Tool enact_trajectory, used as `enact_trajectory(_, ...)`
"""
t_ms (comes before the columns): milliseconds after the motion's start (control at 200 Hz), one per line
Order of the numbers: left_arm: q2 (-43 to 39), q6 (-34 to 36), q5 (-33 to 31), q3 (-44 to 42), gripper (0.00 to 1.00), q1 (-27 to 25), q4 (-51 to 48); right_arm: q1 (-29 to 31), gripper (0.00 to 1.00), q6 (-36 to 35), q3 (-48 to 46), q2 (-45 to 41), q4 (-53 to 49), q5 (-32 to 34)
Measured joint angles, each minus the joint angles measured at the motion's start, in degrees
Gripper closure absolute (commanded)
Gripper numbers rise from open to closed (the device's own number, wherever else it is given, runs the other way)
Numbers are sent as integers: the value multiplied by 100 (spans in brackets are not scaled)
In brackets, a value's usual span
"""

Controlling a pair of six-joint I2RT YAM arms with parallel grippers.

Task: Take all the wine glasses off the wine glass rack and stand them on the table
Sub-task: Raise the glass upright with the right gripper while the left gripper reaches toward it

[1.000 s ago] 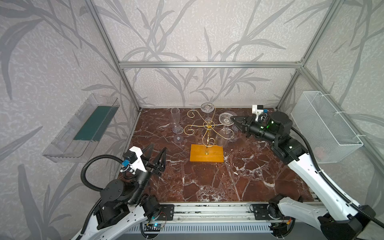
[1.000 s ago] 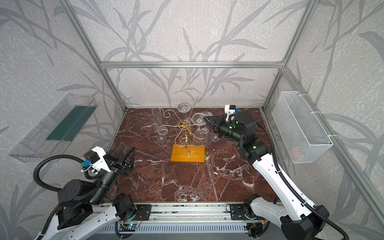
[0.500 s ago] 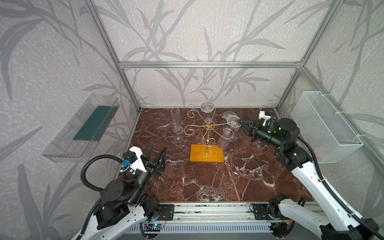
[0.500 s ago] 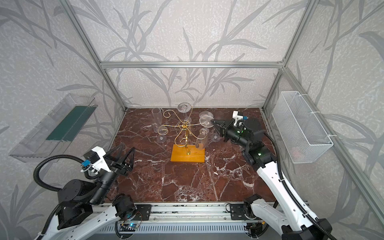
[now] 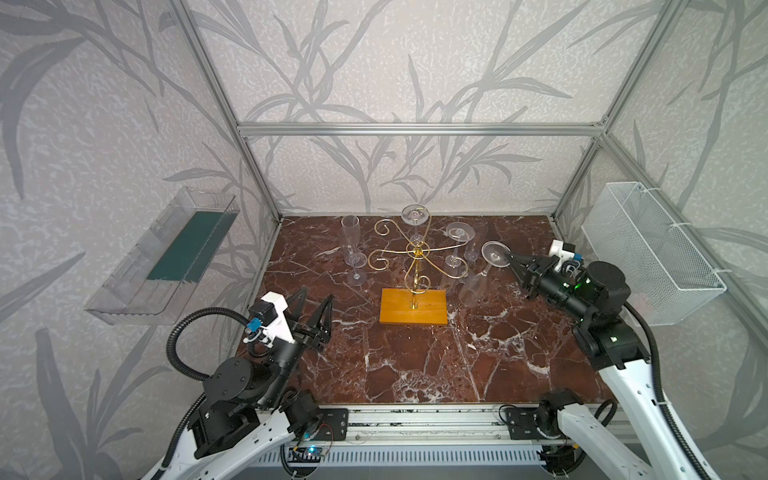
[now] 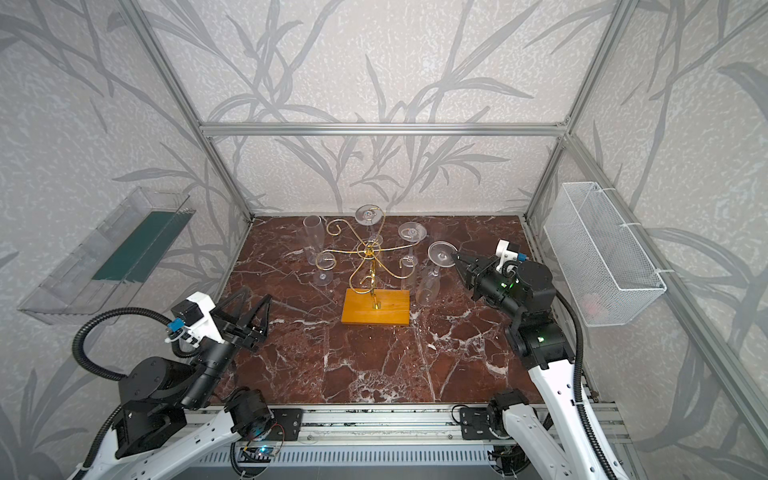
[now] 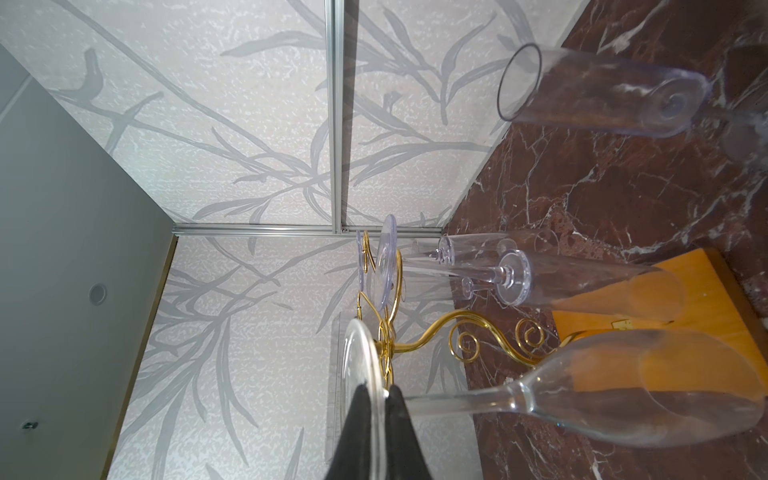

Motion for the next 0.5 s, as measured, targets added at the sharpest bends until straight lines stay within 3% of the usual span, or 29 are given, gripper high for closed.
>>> enact_trajectory(230,2,9,-15,0,33,0,-9,-4,100,-1023,415,92,-542,249)
enact_trajectory(500,4,31,-13,2,33,0,-4,9,100,-2957,942,39,-599,466)
